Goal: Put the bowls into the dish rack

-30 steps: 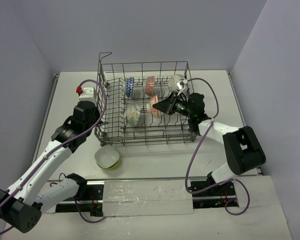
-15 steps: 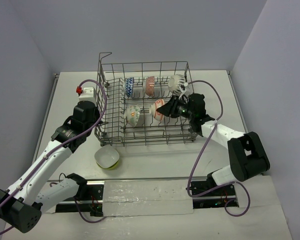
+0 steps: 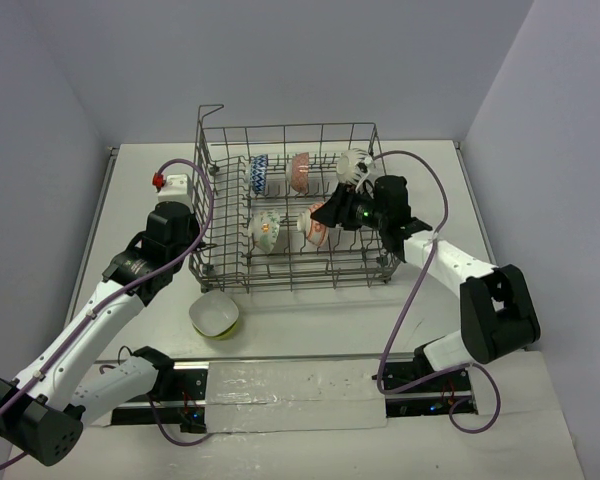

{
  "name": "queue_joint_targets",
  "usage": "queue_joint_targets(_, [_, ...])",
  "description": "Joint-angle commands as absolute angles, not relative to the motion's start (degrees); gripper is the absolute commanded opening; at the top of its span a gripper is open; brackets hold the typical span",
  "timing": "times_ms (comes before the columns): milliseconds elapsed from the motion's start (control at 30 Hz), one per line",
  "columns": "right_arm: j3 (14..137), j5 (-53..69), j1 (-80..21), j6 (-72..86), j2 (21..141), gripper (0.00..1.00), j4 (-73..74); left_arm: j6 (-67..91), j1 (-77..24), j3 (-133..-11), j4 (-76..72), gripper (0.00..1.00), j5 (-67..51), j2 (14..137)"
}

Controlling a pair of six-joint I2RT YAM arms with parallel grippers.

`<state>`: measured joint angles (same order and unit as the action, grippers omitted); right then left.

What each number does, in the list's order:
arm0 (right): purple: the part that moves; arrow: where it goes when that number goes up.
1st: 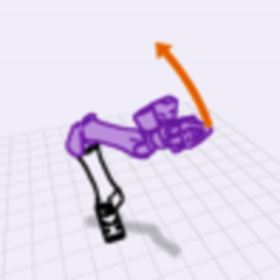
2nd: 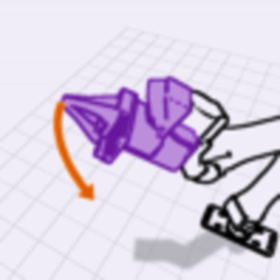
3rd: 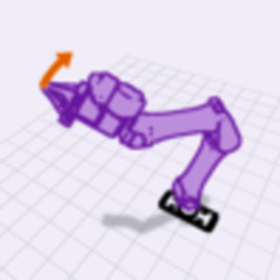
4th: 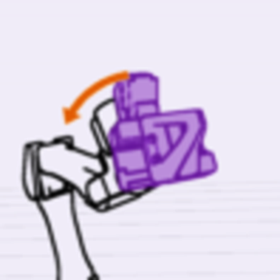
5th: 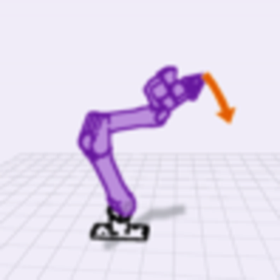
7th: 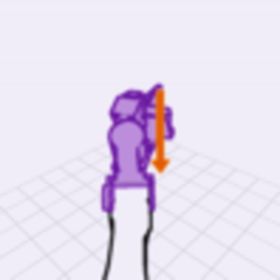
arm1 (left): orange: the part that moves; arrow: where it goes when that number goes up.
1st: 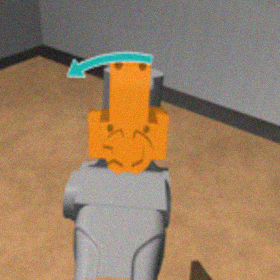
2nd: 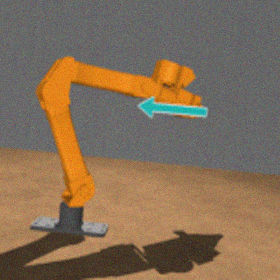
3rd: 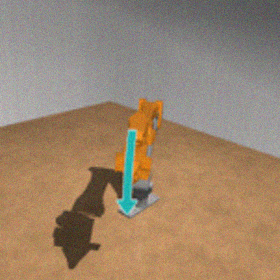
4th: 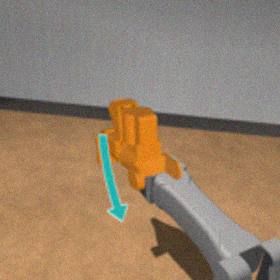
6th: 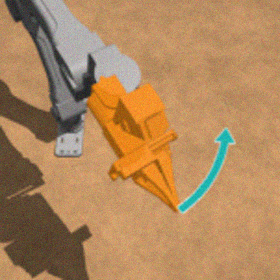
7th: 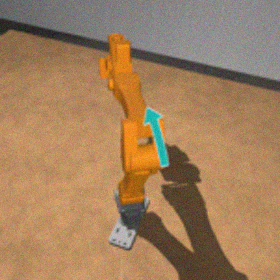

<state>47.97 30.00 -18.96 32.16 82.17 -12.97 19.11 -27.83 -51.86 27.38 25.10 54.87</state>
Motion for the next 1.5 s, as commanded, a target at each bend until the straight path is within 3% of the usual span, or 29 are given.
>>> queue_joint_targets(0, [52.11,27.69,-18.81,29.18,80.33,0.7,-8.71,17.23,-27.51,-52.03,27.07,0.0,24.17,54.75])
queue_joint_targets(467, [55.11,17.84,-19.6,24.0,71.38,0.76,1.76,17.23,-27.51,-52.03,27.07,0.0,24.61,54.84])
queue_joint_targets(567, [52.74,16.0,-23.45,19.72,66.11,0.75,-1.21,17.23,-27.51,-52.03,27.07,0.0,24.87,54.93])
queue_joint_targets(733, [49.76,6.88,-40.75,8.46,59.7,0.73,-4.02,18.1,-27.42,-52.12,27.07,0.0,26.44,55.28])
queue_joint_targets(833, [47.64,12.09,-47.87,4.66,58.27,0.74,-5.89,19.16,-27.07,-51.86,26.63,0.0,28.12,54.67])
queue_joint_targets(933, [49.91,18.0,-53.14,2.9,62.57,0.73,-2.47,19.51,-26.81,-51.77,26.72,0.0,28.56,54.67])
queue_joint_targets(1167, [59.23,13.89,-66.08,0.62,78.03,0.72,3.17,20.13,-25.93,-52.12,27.07,0.0,28.56,55.28])
queue_joint_targets(1467, [65.55,18.1,-70.31,1.14,91.57,0.71,0.35,20.65,-25.4,-52.21,27.33,0.0,29.62,55.19])
